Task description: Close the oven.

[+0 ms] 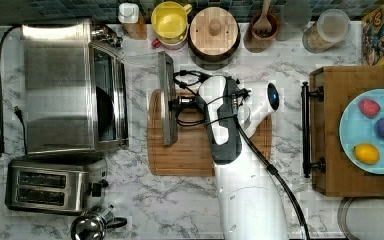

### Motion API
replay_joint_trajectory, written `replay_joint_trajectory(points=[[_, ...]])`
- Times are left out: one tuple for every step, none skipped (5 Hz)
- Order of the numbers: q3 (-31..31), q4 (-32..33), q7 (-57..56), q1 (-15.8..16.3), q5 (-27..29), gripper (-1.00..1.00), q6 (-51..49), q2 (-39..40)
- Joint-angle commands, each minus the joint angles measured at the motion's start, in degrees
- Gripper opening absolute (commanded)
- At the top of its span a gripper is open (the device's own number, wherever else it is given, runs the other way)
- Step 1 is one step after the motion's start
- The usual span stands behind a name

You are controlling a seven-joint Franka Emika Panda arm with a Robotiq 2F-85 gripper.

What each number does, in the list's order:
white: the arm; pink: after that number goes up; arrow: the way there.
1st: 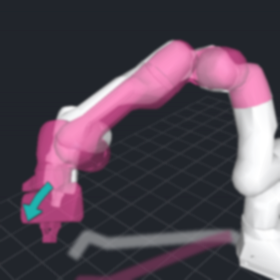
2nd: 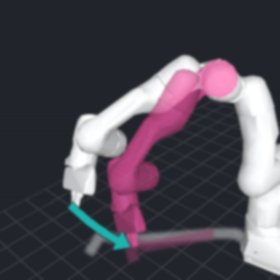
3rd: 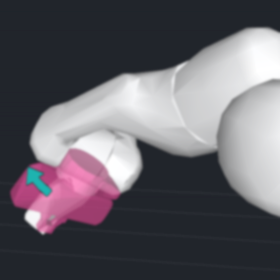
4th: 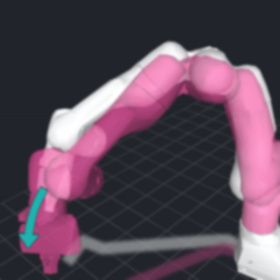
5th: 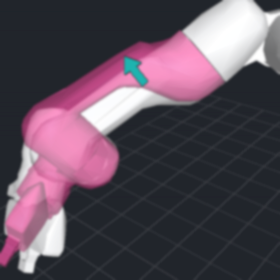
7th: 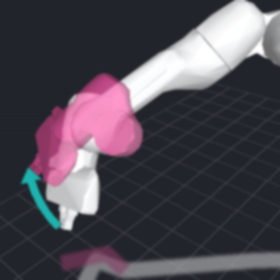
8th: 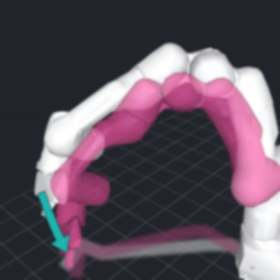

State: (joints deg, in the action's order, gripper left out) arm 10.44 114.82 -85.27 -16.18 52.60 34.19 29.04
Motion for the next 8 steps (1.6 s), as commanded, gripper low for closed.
replay_joint_trajectory(points=[[13.06, -6.19, 1.48, 10.48, -3.91, -1.0, -6.59, -8.6], [13.28, -8.46, 6.94, 14.16, -10.3, -1.0, -6.5, -8.96], [14.09, -6.42, 10.05, 15.97, -12.99, -1.0, -0.96, -11.15], [16.0, -7.0, 12.62, 14.9, -15.31, -1.0, -1.52, -13.32], [16.98, -5.49, 16.07, 15.91, -17.56, -1.0, 2.16, -16.55], [16.21, -4.68, 27.05, 20.58, -30.25, -1.0, 6.67, -16.97], [15.27, -3.67, 46.87, 24.84, -53.88, -1.0, 12.79, -16.04], [13.26, -2.4, 58.0, 25.22, -61.8, -1.0, 16.25, -18.8]])
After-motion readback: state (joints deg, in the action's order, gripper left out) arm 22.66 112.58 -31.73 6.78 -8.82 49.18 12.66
